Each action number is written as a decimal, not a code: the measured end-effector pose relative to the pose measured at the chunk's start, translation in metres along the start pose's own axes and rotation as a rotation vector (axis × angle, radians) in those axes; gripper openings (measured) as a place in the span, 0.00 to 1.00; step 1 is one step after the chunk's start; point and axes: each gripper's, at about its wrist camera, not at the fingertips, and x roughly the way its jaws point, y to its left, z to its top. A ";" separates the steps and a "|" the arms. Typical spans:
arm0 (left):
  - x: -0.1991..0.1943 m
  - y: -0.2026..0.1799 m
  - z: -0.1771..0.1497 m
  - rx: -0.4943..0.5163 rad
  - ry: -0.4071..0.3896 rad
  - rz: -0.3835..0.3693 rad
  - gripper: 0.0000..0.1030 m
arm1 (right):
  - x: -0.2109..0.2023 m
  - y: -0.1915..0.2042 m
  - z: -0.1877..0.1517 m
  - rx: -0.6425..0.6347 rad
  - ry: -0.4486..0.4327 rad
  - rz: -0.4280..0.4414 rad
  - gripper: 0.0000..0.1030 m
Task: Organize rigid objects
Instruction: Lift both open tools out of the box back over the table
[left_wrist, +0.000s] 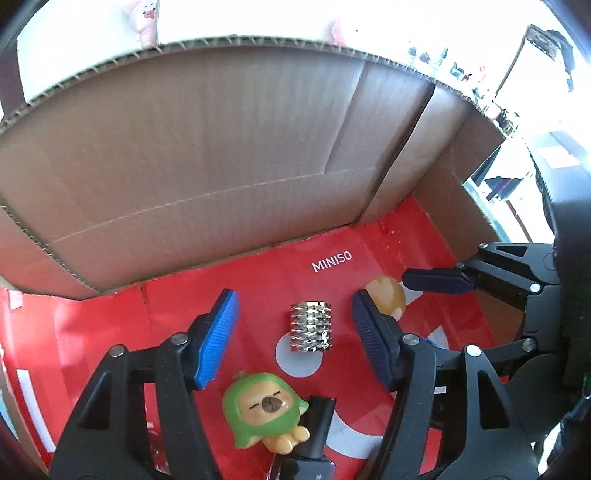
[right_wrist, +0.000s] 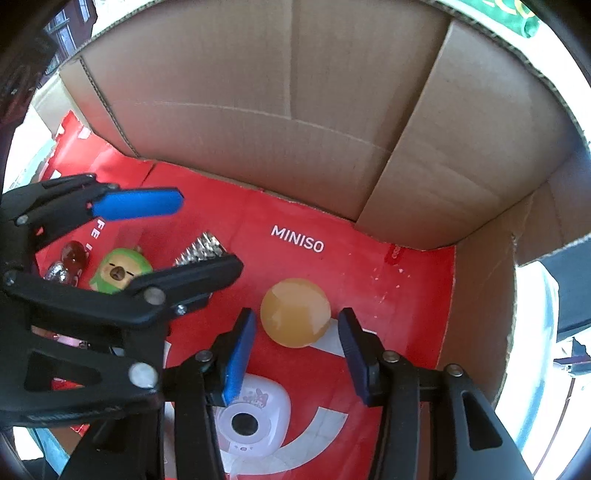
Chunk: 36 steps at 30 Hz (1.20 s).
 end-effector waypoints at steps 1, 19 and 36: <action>-0.003 0.001 -0.001 -0.007 -0.002 0.005 0.61 | -0.002 0.001 -0.001 -0.001 0.000 -0.001 0.53; -0.120 -0.016 -0.070 -0.052 -0.198 0.079 0.78 | -0.104 0.021 -0.078 0.047 -0.187 -0.024 0.73; -0.192 -0.044 -0.173 -0.001 -0.545 0.293 0.98 | -0.161 0.060 -0.175 0.142 -0.551 -0.126 1.00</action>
